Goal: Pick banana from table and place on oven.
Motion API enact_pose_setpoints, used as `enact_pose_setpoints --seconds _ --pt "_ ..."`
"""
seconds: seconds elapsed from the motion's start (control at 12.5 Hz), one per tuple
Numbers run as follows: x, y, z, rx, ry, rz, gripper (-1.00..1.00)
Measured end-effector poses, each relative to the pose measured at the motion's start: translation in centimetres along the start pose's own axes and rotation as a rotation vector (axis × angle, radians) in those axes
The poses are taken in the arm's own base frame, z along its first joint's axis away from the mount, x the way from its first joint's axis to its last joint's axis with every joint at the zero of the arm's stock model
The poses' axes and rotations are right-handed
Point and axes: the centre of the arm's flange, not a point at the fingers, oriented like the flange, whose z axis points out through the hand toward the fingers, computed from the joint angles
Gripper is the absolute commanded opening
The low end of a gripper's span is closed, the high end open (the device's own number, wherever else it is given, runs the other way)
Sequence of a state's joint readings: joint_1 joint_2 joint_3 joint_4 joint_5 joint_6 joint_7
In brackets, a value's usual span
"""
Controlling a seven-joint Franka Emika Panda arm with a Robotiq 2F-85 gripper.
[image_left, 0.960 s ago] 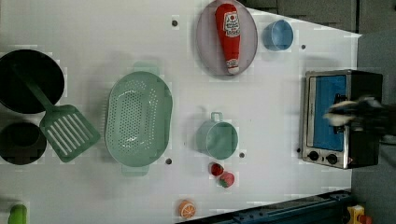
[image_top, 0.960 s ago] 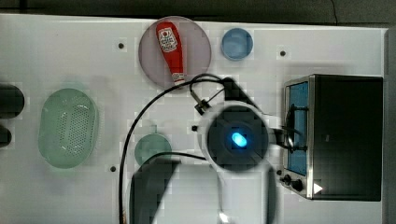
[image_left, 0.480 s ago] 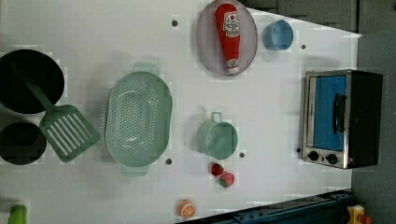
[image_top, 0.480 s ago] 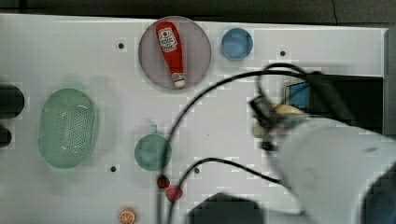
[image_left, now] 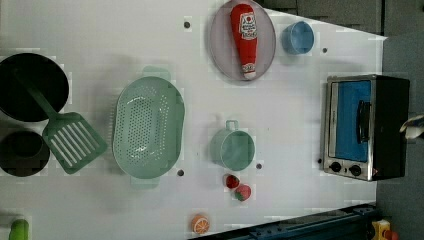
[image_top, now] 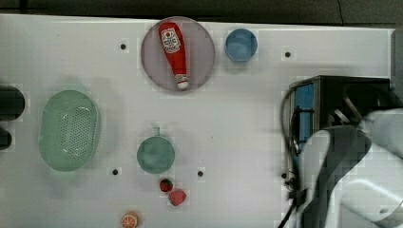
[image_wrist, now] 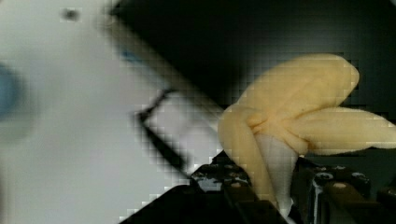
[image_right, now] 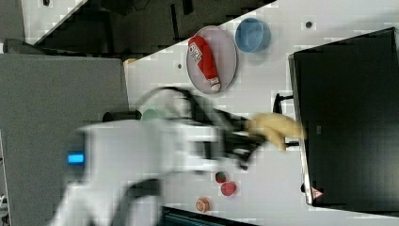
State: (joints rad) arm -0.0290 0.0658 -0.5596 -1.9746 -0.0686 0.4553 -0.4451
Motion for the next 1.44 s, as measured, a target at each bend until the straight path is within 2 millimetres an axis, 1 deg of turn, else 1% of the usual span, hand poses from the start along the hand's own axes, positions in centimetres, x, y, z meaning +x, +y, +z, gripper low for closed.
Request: enact_pose_setpoints --seconds 0.08,0.16,0.24,0.32,0.4,0.48,0.56,0.8,1.04,1.2,1.28,1.44 --pt "1.5 2.3 3.0 -0.036 -0.023 -0.014 -0.43" --pt "2.8 4.2 5.2 -0.063 -0.029 -0.030 -0.43" --pt "3.4 5.8 6.7 -0.091 -0.039 -0.047 -0.43" --pt "3.4 6.6 7.7 -0.104 -0.056 -0.071 -0.33" --pt "3.4 6.6 8.0 -0.106 -0.063 -0.106 -0.13" --pt "3.7 6.3 7.8 -0.103 -0.055 -0.147 0.10" --pt "3.9 5.8 7.4 -0.089 -0.039 -0.182 0.32" --pt "4.8 4.1 4.6 -0.052 0.037 -0.214 1.00" --pt "4.6 2.4 2.3 -0.043 0.064 -0.272 1.00" --pt "2.9 1.4 0.6 -0.019 0.024 -0.297 1.00" --pt "1.9 1.0 -1.0 -0.014 0.024 -0.312 1.00" --pt "-0.2 -0.5 -5.5 0.023 0.038 -0.270 1.00"
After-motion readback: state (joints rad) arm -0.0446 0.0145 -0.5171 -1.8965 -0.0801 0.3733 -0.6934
